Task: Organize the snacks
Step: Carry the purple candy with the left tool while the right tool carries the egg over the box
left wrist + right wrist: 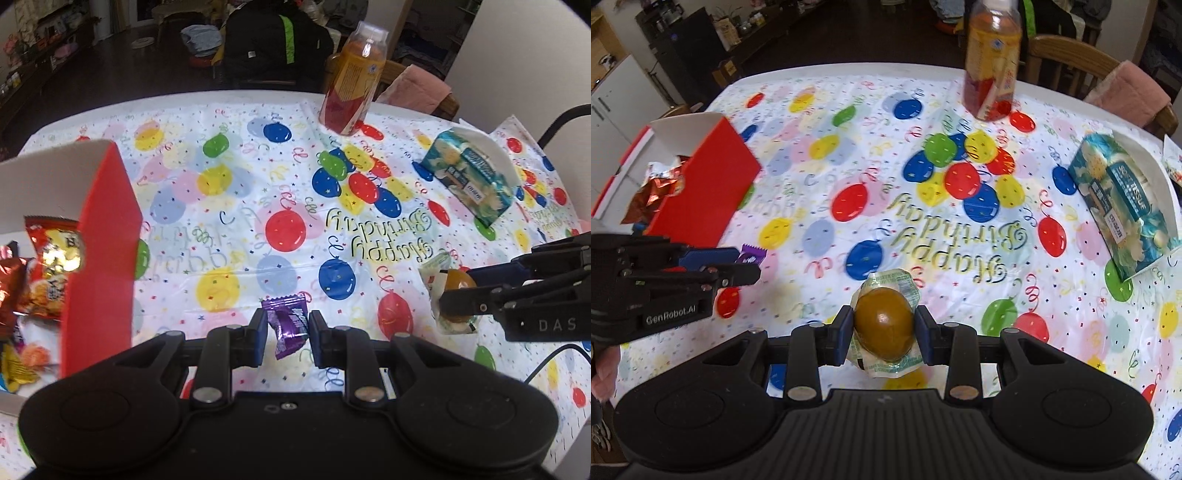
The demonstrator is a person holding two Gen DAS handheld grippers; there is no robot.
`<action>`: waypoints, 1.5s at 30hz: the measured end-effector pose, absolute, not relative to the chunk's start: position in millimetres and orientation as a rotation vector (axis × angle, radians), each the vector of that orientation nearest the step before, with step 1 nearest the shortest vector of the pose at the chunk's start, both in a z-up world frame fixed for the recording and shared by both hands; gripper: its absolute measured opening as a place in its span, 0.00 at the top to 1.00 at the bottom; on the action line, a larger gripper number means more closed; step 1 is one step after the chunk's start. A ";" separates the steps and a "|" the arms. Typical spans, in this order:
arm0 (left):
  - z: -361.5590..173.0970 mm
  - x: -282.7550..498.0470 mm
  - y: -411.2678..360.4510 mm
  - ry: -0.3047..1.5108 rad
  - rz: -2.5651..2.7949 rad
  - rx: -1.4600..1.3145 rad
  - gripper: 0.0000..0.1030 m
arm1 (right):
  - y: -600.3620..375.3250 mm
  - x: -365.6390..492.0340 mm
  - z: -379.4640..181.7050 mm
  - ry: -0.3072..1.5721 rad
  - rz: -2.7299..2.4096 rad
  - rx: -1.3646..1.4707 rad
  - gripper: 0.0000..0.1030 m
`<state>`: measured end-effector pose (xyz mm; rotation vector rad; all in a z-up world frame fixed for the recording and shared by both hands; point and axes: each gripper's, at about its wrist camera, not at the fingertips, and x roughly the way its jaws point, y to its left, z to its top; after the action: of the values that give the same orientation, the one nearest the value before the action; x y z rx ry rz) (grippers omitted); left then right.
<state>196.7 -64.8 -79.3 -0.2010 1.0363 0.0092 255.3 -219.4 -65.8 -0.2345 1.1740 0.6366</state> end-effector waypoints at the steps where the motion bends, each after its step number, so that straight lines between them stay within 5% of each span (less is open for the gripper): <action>1: -74.8 194.3 -62.4 1.033 0.004 -0.199 0.80 | -216.9 251.6 -61.8 1.170 0.641 -0.238 0.66; 26: -2.0 120.8 62.6 0.932 -0.042 -0.118 0.80 | -78.9 166.8 9.6 1.035 0.705 -0.277 0.66; 45: 2.5 103.6 190.0 0.909 0.066 -0.098 0.80 | 39.4 144.1 0.7 1.038 0.727 -0.337 0.66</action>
<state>103.6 190.0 2.5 -0.0982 0.9091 0.0662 144.1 39.4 0.7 -0.3367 1.0379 0.7271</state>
